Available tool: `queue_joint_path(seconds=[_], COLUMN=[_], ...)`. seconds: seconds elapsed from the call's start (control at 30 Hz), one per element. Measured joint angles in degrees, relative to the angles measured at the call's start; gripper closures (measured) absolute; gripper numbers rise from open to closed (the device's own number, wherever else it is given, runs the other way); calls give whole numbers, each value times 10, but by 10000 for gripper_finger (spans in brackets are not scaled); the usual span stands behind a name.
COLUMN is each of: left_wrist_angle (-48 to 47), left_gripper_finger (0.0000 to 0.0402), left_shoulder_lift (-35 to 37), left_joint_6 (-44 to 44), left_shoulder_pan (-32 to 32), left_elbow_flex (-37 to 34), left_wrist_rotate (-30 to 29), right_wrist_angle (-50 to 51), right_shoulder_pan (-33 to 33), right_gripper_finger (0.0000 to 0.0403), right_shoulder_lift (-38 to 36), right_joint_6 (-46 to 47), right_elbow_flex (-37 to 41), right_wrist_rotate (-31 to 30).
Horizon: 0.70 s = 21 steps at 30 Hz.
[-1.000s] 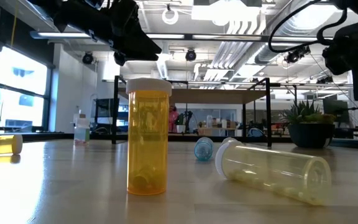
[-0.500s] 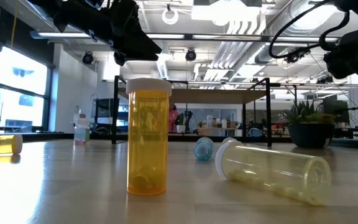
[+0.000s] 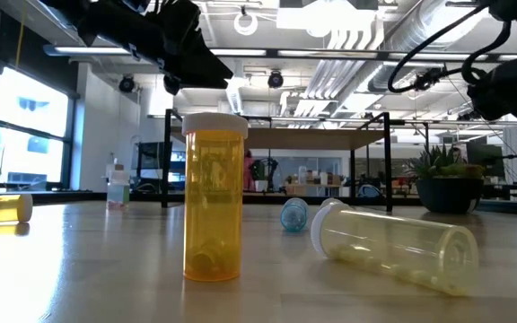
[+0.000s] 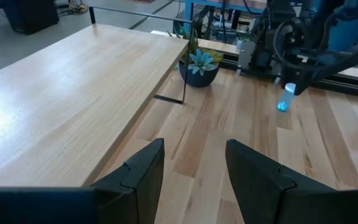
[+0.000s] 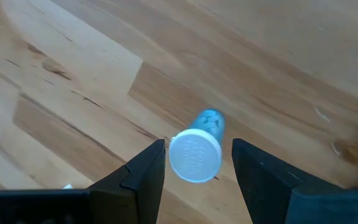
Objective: Pick and place medicine bottles onto shelf by color
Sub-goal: Put the top right blue pill bottle on the shelf
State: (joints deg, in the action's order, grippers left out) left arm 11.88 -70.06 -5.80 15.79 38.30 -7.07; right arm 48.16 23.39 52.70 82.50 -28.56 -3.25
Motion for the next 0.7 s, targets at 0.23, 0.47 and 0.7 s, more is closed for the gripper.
queue_joint_path(seconds=[0.23, 0.47, 0.7], left_wrist_angle=[0, 0, 0], left_gripper_finger=[241, 241, 241], left_shoulder_lift=[0, 0, 0], left_joint_6=[0, 0, 0], left_shoulder_pan=[0, 0, 0], left_elbow_flex=[0, 0, 0], left_wrist_rotate=[0, 0, 0], right_wrist_angle=[-9, -24, -48], right_shoulder_pan=[7, 7, 6], right_gripper_finger=[243, 304, 305], right_shoulder_lift=[28, 28, 28], right_joint_6=[0, -4, -5], right_elbow_flex=[0, 0, 0], right_wrist_rotate=[0, -12, -20])
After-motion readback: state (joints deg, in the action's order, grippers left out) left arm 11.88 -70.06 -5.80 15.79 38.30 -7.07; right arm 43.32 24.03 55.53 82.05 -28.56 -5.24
